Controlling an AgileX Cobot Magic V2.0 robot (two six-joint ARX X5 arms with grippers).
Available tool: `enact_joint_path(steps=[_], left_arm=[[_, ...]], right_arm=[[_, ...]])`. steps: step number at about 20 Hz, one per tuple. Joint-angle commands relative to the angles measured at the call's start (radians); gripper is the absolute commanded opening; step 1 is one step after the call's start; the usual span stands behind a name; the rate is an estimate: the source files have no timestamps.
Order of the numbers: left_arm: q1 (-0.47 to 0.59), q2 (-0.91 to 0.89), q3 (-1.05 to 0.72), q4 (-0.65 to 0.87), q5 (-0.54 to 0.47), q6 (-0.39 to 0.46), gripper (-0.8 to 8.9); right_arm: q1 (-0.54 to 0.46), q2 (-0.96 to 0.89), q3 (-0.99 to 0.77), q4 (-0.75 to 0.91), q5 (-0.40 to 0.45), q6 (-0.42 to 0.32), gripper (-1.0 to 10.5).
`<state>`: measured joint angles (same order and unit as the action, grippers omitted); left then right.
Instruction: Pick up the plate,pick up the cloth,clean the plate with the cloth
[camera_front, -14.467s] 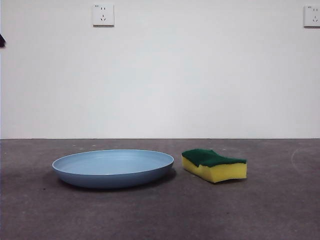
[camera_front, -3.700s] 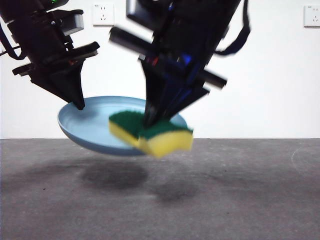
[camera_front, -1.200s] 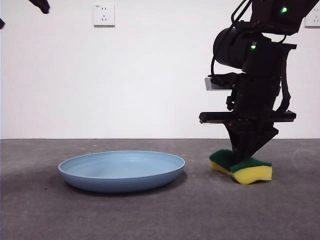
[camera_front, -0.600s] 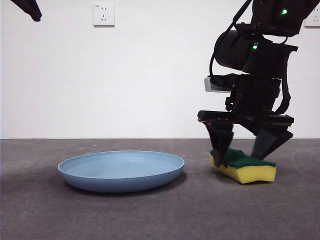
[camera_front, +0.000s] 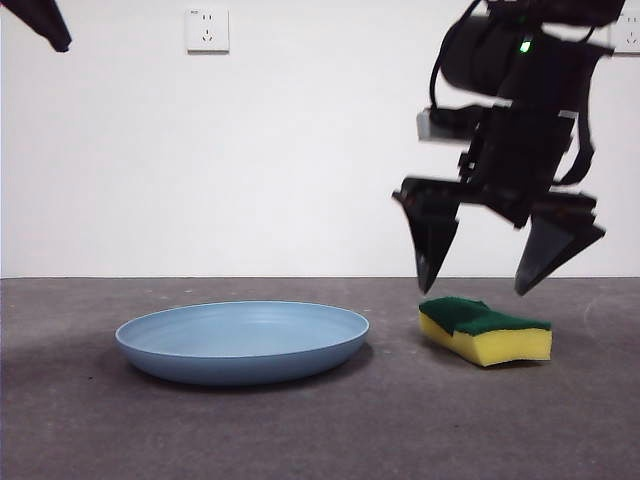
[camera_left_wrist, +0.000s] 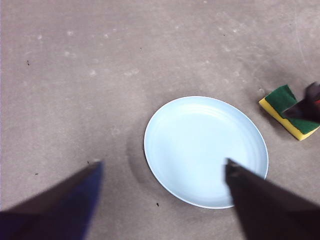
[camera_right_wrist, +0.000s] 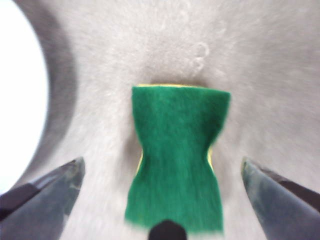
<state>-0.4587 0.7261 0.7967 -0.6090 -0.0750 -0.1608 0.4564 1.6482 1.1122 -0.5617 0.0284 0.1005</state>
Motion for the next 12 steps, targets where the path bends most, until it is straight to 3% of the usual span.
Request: enact_joint_path(steps=[1, 12], left_arm=[[-0.002, 0.012, -0.008, 0.003, -0.003, 0.018, -0.04], [0.001, 0.045, -0.026, 0.152, -0.029, 0.095, -0.09]], right_arm=[[0.003, -0.058, -0.005, -0.027, -0.003, -0.005, -0.1], [0.068, -0.298, -0.025, 0.011, -0.002, 0.019, -0.1]])
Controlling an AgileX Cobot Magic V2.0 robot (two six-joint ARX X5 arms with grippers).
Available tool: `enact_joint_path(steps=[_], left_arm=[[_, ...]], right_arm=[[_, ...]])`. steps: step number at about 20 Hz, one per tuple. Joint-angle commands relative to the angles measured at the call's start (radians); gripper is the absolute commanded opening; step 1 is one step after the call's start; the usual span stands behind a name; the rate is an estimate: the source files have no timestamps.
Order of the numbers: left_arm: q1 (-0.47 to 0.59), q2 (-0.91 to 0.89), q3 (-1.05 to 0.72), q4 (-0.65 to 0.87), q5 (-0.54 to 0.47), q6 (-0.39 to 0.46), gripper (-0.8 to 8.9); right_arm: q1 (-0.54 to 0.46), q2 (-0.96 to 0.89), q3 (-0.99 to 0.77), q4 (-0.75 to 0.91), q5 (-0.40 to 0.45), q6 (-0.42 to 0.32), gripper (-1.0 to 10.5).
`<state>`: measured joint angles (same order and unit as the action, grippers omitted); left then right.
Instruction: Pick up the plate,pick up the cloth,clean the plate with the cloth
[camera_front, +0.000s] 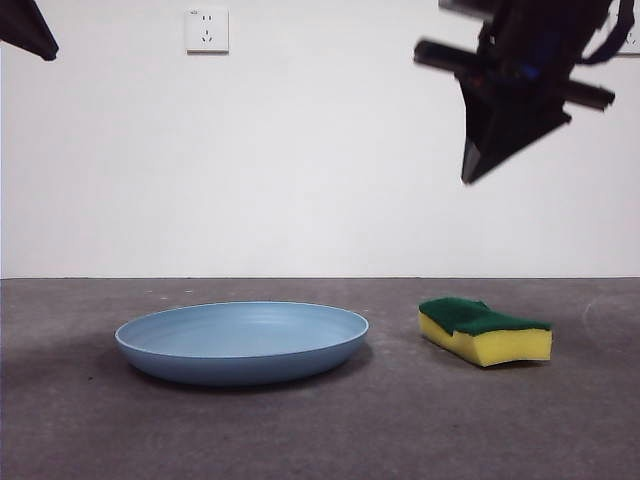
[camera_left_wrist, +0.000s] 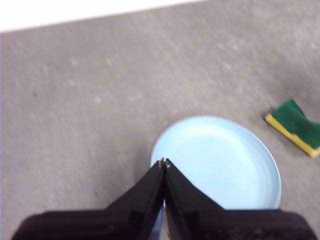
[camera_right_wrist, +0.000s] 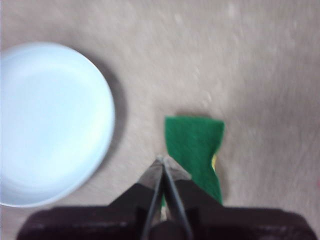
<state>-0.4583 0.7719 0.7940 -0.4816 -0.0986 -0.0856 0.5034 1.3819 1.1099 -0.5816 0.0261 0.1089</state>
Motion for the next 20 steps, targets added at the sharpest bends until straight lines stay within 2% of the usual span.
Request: enact_joint_path(steps=[1, 4, 7, 10, 15, 20], left_arm=[[0.001, -0.002, -0.032, 0.045, -0.006, 0.02, -0.09], [0.002, -0.011, -0.085, 0.116, -0.006, 0.02, -0.09], [0.002, -0.052, -0.185, 0.209, -0.006, 0.019, -0.09], [0.002, -0.121, -0.326, 0.337, -0.026, 0.004, -0.09], [0.002, -0.204, -0.491, 0.469, 0.011, -0.045, -0.09], [0.002, -0.203, -0.492, 0.486, 0.051, -0.053, -0.03]], right_arm=[[0.038, -0.063, -0.041, 0.06, 0.006, 0.011, -0.1], [0.091, -0.177, -0.143, 0.181, 0.018, 0.03, -0.1], [0.143, -0.299, -0.281, 0.284, 0.113, 0.027, -0.1], [0.16, -0.437, -0.443, 0.376, 0.119, 0.024, -0.1], [0.161, -0.621, -0.627, 0.389, 0.111, 0.024, -0.1], [0.159, -0.636, -0.629, 0.364, 0.111, 0.032, 0.0]])
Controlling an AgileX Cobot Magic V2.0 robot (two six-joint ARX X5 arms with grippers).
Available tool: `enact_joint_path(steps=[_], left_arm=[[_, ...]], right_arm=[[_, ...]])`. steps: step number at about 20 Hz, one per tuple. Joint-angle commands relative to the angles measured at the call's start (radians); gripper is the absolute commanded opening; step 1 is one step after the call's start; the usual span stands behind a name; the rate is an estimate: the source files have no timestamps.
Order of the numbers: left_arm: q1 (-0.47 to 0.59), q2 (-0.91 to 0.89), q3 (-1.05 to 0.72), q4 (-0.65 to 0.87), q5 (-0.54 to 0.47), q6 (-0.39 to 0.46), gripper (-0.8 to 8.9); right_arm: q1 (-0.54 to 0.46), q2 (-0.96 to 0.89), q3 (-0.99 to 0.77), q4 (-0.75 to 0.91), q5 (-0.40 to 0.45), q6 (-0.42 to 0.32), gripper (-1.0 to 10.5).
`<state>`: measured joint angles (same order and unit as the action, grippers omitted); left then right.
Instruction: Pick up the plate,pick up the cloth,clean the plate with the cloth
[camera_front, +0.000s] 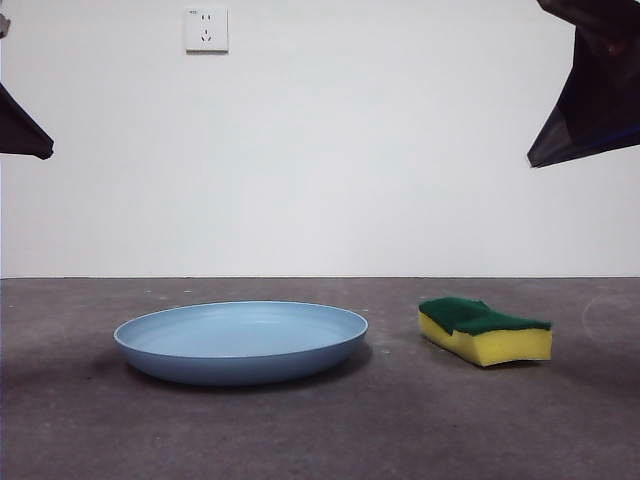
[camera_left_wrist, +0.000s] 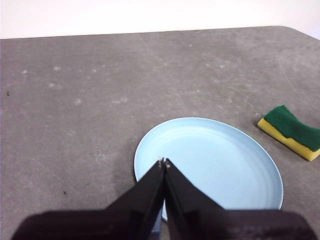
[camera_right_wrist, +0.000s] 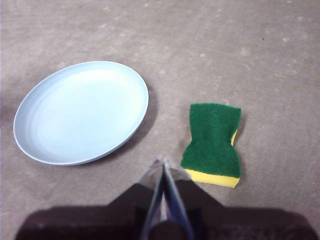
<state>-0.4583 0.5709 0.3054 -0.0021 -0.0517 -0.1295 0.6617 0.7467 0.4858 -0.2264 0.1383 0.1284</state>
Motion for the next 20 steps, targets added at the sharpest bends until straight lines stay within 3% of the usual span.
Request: enact_joint_path(steps=[1, 10, 16, 20], left_arm=[[0.002, -0.002, -0.003, 0.007, 0.003, -0.009, -0.03], [0.001, -0.003, -0.003, -0.009, 0.003, -0.009, -0.03], [0.048, -0.184, -0.004, -0.138, 0.007, -0.01, -0.03], [0.158, -0.316, -0.019, -0.156, 0.005, 0.046, -0.03]], right_arm=[[0.002, -0.001, -0.005, 0.008, -0.002, 0.013, 0.0], [0.001, -0.001, -0.005, 0.008, -0.001, 0.013, 0.0], [0.0, -0.001, -0.005, 0.008, -0.001, 0.013, 0.0], [0.0, -0.001, -0.005, 0.008, -0.001, 0.013, 0.0]])
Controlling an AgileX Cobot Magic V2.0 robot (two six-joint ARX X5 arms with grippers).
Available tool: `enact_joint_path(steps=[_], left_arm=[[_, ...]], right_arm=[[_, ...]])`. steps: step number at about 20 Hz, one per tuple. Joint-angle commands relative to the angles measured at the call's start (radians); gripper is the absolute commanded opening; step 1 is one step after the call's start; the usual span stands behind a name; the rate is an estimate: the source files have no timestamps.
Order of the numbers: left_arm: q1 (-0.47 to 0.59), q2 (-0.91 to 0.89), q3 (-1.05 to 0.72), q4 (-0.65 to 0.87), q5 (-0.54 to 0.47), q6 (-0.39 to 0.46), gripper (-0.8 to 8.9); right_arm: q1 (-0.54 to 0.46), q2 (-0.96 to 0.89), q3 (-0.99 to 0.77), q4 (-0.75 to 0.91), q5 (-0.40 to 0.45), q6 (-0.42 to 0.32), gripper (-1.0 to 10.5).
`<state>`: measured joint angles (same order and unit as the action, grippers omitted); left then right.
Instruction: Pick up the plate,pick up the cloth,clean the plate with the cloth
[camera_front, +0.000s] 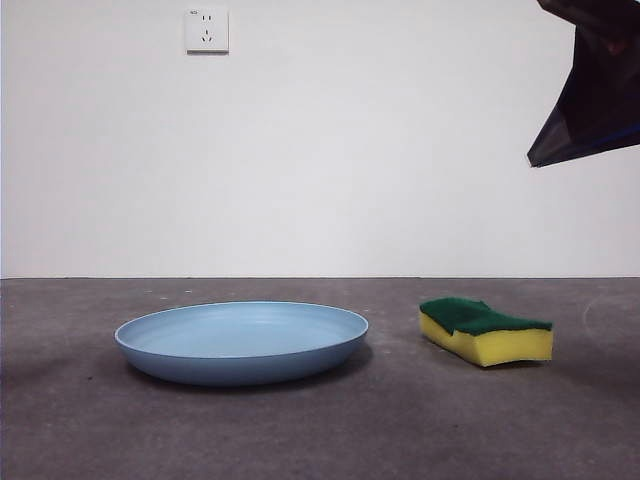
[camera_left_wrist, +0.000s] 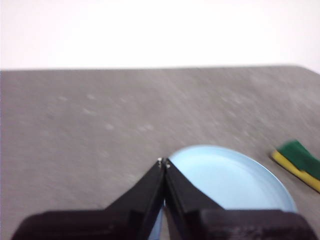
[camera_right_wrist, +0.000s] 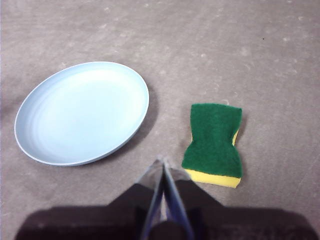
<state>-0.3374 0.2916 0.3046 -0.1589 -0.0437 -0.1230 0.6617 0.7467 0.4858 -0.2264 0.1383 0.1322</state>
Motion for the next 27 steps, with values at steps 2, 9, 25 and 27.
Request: enact_joint_path(steps=[2, 9, 25, 27], left_arm=[[0.093, -0.097, -0.053, 0.011, 0.002, 0.072, -0.03], [0.212, -0.248, -0.209, 0.036, 0.021, 0.076, -0.03], [0.32, -0.29, -0.301, -0.011, 0.148, 0.097, -0.03], [0.34, -0.29, -0.301, -0.02, 0.149, 0.093, -0.03]], right_arm=[[0.0, -0.001, -0.005, 0.008, -0.002, 0.009, 0.0], [0.0, -0.001, -0.005, 0.008, -0.002, 0.009, 0.0], [0.0, -0.001, -0.005, 0.008, -0.001, 0.009, 0.0], [0.0, -0.001, -0.005, 0.008, -0.002, 0.009, 0.0]])
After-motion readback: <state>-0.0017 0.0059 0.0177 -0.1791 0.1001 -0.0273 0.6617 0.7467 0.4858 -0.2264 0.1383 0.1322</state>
